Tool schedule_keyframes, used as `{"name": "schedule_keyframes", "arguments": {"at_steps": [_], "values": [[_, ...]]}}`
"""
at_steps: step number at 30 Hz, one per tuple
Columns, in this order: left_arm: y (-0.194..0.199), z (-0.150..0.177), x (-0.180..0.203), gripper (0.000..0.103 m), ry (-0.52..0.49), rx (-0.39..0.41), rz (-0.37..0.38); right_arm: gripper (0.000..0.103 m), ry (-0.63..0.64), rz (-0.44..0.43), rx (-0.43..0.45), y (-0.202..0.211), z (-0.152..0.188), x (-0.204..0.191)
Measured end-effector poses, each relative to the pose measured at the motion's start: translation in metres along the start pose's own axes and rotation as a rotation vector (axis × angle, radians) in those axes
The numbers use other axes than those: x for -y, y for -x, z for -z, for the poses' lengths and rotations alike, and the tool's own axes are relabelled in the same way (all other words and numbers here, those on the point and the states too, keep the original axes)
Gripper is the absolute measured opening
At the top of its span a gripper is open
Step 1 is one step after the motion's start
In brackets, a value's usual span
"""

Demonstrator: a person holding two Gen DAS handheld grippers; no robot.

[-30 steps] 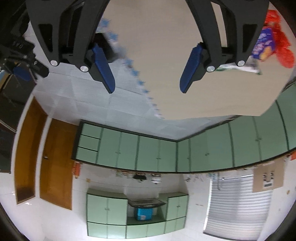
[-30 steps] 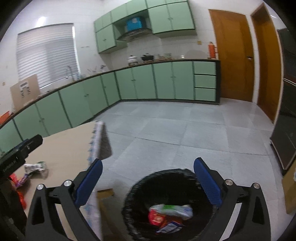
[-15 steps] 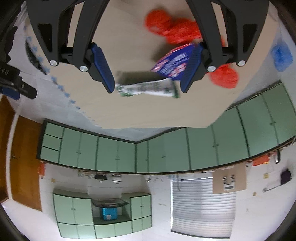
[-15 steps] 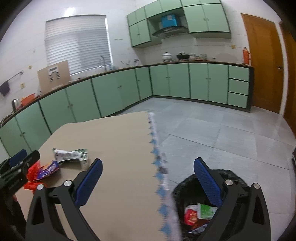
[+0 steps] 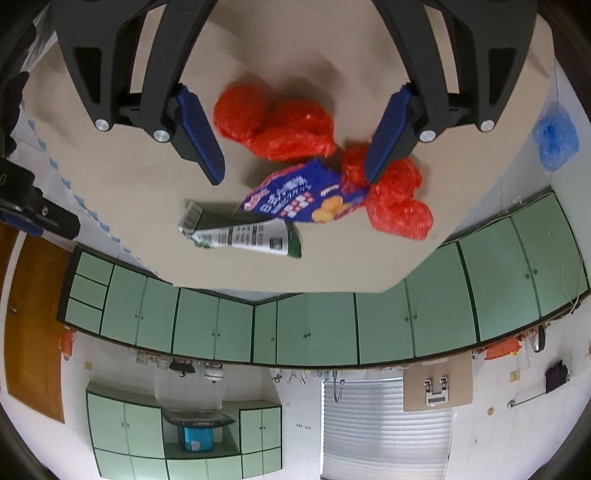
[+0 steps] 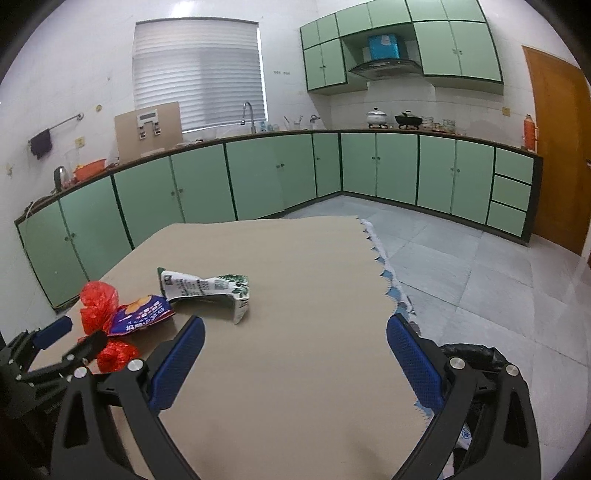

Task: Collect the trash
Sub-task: 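Grasp the red mesh bag and blue snack bag with the left tool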

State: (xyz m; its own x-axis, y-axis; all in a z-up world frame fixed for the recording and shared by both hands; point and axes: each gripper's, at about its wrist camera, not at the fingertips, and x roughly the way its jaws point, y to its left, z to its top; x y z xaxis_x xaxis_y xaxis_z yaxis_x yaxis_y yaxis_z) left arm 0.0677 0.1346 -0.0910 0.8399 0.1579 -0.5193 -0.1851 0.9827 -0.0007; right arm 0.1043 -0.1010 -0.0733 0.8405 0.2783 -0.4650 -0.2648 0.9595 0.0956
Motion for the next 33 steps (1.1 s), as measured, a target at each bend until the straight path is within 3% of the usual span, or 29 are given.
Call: {"name": "schedule_keyframes", "arguments": {"at_steps": [6,9,14,22,33], "values": [[-0.008,0.010,0.001,0.075,0.016,-0.025,0.022,0.097,0.023,0.003,-0.006,-0.003,0.004,-0.006],[-0.013,0.012,0.001,0.062,0.031,-0.045,0.045,0.097,0.031,0.010,-0.006,-0.005,0.005,-0.009],[-0.019,0.016,0.001,0.026,0.042,-0.063,0.068,0.097,0.031,0.019,-0.016,-0.009,0.006,-0.006],[-0.013,0.015,0.002,0.016,0.050,-0.044,0.062,0.097,0.025,0.020,-0.036,-0.014,0.011,-0.005],[0.025,-0.014,-0.008,0.014,0.083,0.085,0.091,0.097,0.031,-0.001,-0.045,-0.026,0.004,-0.012]]}}
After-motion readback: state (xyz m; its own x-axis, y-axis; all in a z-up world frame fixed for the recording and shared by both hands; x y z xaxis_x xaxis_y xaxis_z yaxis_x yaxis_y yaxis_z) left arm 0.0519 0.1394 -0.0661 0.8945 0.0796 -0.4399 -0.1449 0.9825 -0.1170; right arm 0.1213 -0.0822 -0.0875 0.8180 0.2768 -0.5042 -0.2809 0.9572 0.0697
